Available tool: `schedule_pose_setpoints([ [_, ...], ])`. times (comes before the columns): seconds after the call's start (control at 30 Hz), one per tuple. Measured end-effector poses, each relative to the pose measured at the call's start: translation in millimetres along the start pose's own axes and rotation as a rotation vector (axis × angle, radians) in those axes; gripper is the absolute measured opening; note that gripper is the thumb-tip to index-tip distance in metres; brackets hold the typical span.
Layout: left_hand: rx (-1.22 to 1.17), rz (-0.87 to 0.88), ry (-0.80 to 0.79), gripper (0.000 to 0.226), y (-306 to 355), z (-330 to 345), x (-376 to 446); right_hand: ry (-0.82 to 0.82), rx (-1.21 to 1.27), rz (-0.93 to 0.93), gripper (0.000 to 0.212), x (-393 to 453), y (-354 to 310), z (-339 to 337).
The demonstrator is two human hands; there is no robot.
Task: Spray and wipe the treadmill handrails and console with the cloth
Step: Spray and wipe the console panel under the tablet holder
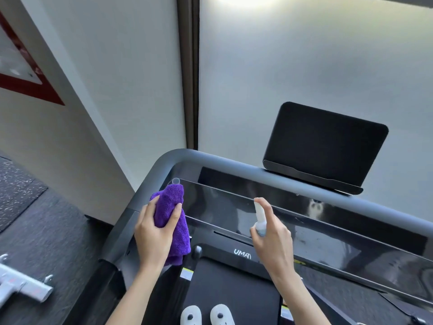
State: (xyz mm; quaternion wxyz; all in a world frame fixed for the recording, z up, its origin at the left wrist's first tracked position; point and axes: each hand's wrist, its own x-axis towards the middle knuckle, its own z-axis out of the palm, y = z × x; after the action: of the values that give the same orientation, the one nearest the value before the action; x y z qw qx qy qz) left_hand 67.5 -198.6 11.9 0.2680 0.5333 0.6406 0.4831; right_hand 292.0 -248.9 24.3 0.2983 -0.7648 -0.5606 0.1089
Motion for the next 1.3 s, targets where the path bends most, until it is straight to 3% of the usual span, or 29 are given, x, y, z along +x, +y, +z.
schedule_pose_setpoints([
  [0.17,0.002,-0.005,-0.016,0.049,2.5,3.1,-2.6,0.135,0.012,-0.03,0.068,17.9,-2.3,-9.2],
  [0.33,0.002,0.01,-0.042,0.048,6.0,9.6,-6.4,0.24,0.173,-0.014,0.064,44.6,-5.3,-12.8],
  [0.6,0.009,0.049,-0.042,0.05,12.0,34.7,-10.0,0.155,0.142,0.036,0.07,38.3,4.7,-14.9],
  [0.73,0.169,0.169,-0.112,0.049,14.3,80.6,-8.0,0.147,0.143,0.043,0.072,29.2,11.4,-20.0],
  [0.9,0.539,0.317,-0.263,0.045,9.6,140.2,-39.5,0.157,0.175,0.04,0.071,24.1,23.1,-26.8],
  [1.13,0.538,0.579,-0.35,0.047,17.8,166.9,-50.3,0.149,0.209,0.032,0.073,33.5,29.7,-25.9],
  [1.3,0.588,0.273,-0.157,0.042,10.6,167.9,1.5,0.159,0.224,0.034,0.069,39.9,26.5,-26.1],
])
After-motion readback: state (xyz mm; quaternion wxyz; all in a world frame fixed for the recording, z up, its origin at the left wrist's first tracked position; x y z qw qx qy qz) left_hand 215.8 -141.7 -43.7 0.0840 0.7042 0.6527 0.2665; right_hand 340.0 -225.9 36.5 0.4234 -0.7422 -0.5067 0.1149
